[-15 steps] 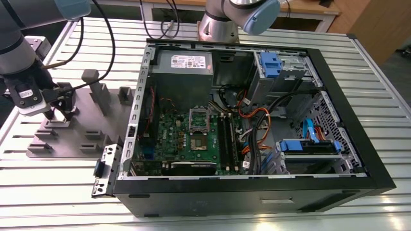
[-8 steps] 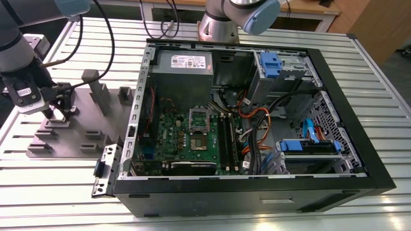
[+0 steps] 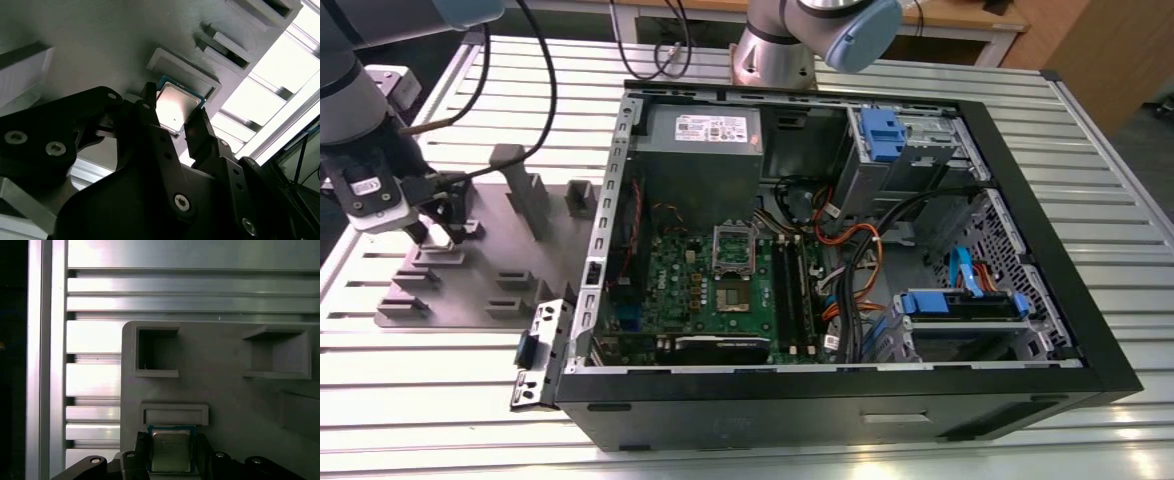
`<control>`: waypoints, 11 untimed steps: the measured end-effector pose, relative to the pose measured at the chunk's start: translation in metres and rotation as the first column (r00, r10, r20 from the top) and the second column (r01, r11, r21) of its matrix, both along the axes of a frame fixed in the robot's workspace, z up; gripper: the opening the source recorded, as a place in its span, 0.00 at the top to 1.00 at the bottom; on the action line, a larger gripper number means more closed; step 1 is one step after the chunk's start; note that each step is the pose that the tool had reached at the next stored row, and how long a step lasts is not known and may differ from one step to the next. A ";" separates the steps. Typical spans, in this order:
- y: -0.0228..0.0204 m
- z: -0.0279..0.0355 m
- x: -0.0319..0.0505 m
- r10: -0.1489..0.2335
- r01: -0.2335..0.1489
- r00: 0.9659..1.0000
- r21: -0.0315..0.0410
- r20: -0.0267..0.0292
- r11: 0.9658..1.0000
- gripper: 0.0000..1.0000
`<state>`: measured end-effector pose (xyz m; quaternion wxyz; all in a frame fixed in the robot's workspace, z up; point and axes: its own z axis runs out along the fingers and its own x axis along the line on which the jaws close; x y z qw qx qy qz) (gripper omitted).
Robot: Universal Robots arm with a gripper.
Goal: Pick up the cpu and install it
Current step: 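Pick up the cpu and move it towards the insertion slot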
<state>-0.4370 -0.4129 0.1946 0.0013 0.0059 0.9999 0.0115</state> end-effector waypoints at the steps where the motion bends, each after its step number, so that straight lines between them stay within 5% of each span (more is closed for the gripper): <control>1: 0.0000 0.0007 0.0000 0.000 0.000 1.000 0.000 0.000 1.000 0.53; 11: 0.0000 0.0028 0.0000 0.000 0.000 1.000 0.000 0.000 1.000 0.53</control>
